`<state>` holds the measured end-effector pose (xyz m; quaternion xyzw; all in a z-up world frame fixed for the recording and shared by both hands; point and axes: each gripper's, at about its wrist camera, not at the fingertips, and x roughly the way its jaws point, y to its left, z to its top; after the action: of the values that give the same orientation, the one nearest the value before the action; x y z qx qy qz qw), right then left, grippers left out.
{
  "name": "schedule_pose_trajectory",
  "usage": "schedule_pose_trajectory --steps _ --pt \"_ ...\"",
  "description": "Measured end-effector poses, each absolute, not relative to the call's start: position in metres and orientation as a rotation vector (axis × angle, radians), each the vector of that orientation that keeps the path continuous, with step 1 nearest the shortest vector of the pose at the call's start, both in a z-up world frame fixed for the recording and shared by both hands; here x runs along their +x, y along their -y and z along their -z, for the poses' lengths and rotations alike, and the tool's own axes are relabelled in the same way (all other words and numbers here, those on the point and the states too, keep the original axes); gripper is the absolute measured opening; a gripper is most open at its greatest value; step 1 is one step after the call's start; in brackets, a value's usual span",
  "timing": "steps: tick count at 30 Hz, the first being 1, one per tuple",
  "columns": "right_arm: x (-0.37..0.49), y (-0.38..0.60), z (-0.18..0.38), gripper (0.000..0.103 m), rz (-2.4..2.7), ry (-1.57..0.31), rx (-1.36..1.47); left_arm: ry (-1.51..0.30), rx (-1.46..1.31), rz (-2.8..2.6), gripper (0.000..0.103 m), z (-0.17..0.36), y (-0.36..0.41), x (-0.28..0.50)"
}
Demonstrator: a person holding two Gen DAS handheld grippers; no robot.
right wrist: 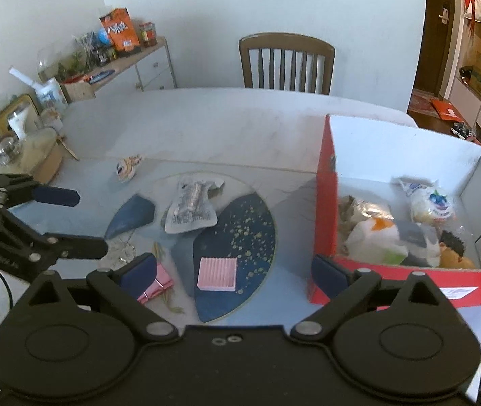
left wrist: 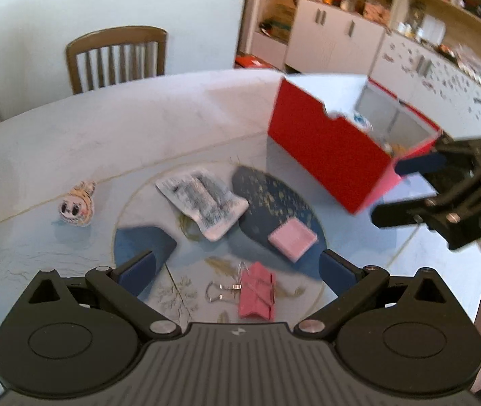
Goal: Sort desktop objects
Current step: 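Withdraw both grippers from the box back over the pile, then grasp the pink binder clip with the left gripper while the right grasps the pink ribbed sponge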
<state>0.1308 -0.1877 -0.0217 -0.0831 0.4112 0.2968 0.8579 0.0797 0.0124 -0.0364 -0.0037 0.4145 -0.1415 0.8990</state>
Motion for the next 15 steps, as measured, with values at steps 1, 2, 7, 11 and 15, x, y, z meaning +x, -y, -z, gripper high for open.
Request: schedule_pose_trajectory --steps 1,2,7,11,15 --pt "0.131 0.185 0.026 0.098 -0.621 -0.868 -0.181 -0.860 0.000 0.303 0.103 0.041 -0.011 0.078" --pt "0.131 0.182 0.030 0.098 -0.621 -0.873 -0.190 -0.864 0.009 0.308 0.103 0.045 -0.010 0.077" --pt "0.132 0.172 0.050 0.097 -0.599 -0.899 -0.219 -0.889 0.037 0.313 0.103 0.069 -0.004 0.076" --pt "0.136 0.167 0.066 0.096 -0.571 -0.919 -0.240 -0.891 0.076 0.320 0.103 0.082 0.001 0.076" --pt "0.139 0.161 0.078 0.094 -0.567 -0.940 -0.254 -0.868 0.110 0.332 0.103 0.087 0.006 0.073"
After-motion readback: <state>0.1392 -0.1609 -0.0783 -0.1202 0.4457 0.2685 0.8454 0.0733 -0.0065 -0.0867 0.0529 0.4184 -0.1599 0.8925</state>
